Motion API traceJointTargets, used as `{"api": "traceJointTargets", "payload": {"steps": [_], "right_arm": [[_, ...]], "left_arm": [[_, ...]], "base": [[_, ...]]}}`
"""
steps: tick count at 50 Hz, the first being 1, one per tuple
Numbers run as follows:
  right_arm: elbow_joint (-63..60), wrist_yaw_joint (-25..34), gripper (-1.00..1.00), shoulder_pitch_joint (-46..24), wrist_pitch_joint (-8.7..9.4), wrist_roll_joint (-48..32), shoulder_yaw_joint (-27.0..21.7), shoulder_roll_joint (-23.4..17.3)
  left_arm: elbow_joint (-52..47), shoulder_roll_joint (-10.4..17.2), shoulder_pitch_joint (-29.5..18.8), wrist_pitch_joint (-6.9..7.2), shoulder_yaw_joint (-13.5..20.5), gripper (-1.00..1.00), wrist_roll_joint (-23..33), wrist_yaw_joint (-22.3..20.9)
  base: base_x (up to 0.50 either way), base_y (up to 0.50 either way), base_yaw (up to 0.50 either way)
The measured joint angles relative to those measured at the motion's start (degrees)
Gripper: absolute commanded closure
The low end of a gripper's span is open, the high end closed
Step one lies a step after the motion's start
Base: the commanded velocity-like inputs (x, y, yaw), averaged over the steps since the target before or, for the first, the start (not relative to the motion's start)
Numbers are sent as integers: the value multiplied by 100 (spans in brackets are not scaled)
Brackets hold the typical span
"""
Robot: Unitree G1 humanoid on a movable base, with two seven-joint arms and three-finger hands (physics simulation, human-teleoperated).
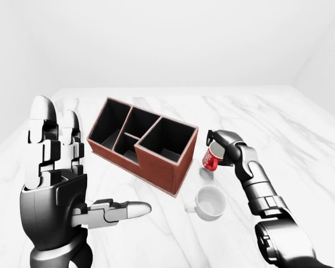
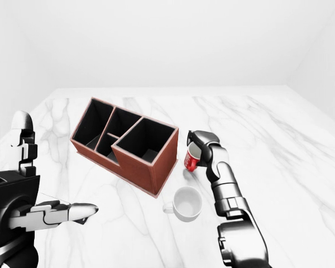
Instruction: Pick up the red mug and place it to the right of the caddy.
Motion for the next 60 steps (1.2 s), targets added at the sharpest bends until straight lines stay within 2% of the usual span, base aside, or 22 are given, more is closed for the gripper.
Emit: {"api": "traceJointTargets", "payload": {"steps": [26,60], "right_arm": [[1032,-712,100,-153,0,-38,182,124],[1971,-1304,100,-390,0,79,319,238]], "left_arm": [[0,-12,33,0,41,-100,-39,-33],[0,-35,67,0,97,-100,-77,-81]], "base": [[0,0,0],[0,0,0]]}}
